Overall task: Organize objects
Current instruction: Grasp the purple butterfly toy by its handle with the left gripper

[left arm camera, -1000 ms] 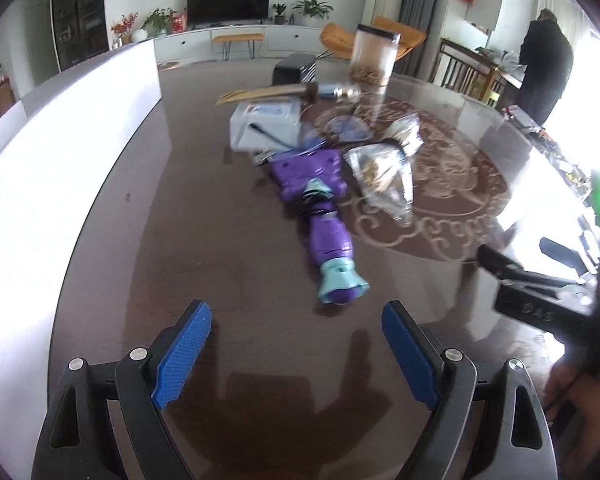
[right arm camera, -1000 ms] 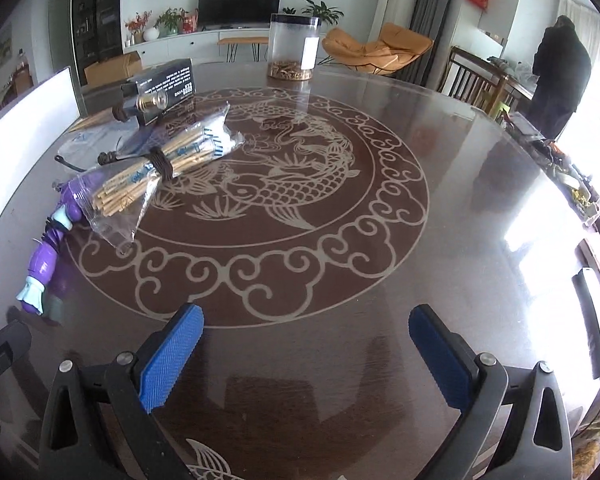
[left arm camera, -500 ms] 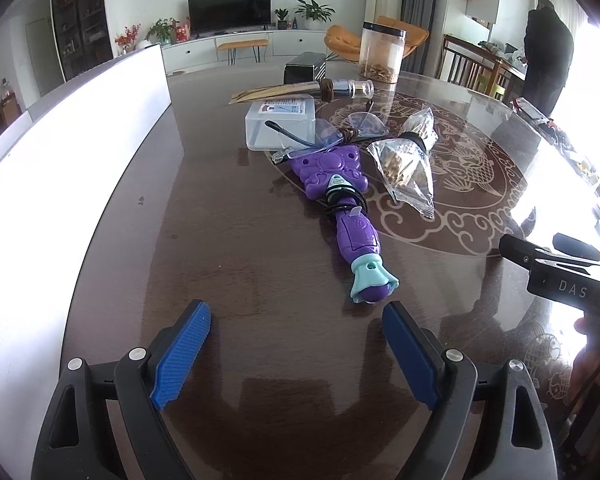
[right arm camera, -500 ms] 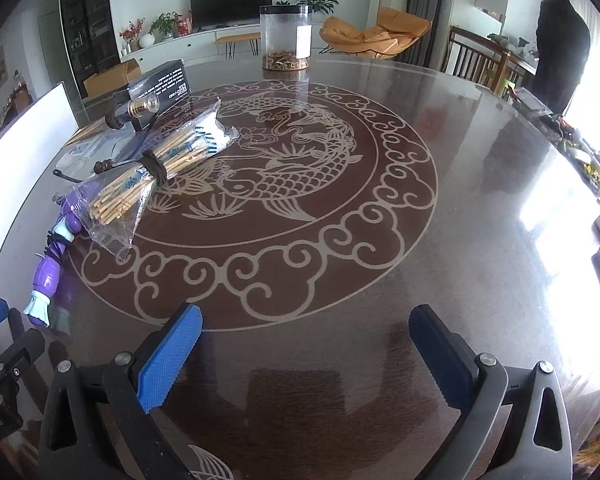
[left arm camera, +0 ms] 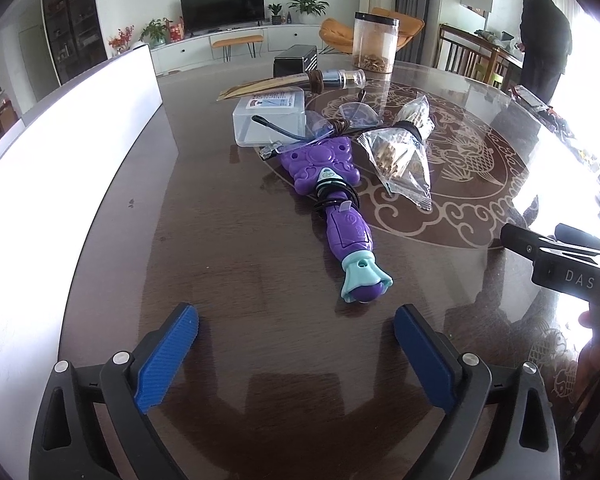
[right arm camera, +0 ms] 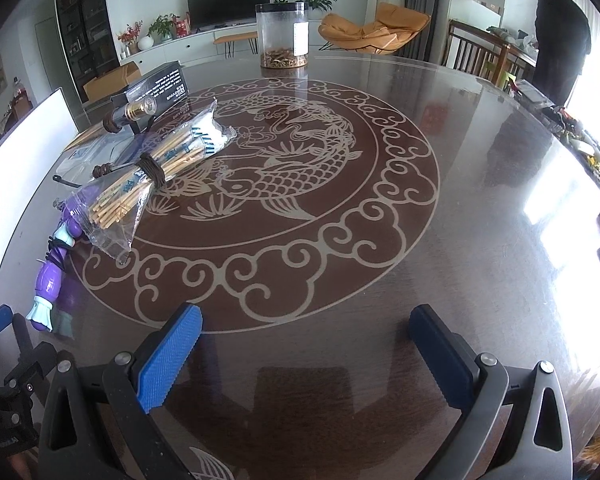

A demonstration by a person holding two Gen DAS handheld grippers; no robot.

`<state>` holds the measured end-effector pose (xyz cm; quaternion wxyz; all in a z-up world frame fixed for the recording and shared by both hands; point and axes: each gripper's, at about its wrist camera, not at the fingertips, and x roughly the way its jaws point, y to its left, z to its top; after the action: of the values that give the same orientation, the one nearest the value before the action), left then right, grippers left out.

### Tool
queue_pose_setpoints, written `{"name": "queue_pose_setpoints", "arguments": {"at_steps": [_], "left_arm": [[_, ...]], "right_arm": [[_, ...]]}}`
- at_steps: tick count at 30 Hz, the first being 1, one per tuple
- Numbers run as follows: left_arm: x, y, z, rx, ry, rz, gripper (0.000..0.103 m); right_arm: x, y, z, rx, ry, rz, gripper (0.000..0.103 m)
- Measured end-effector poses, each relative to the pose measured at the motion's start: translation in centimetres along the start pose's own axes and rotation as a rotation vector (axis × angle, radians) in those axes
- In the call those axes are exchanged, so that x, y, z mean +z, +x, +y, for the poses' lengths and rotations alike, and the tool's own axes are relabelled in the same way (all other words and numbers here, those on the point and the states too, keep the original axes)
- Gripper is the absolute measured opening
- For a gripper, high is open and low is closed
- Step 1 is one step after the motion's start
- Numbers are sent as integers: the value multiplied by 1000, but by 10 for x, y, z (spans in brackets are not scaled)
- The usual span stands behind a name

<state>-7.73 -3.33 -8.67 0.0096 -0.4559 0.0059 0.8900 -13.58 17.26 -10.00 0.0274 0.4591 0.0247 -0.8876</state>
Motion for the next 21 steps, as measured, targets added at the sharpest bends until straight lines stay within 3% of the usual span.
{"name": "queue_pose_setpoints", "arguments": {"at_steps": [5,11,21], "left_arm": [[0,-1,1,-4,-1,5,100],[2,-15,13,-72,-57,-18,100],[45,-23,27,-170,-135,-61,100]], "right_arm": [[0,0,0,0,0,0,103],[0,0,0,0,0,0,103],[0,1,0,0,0,0,103]]}}
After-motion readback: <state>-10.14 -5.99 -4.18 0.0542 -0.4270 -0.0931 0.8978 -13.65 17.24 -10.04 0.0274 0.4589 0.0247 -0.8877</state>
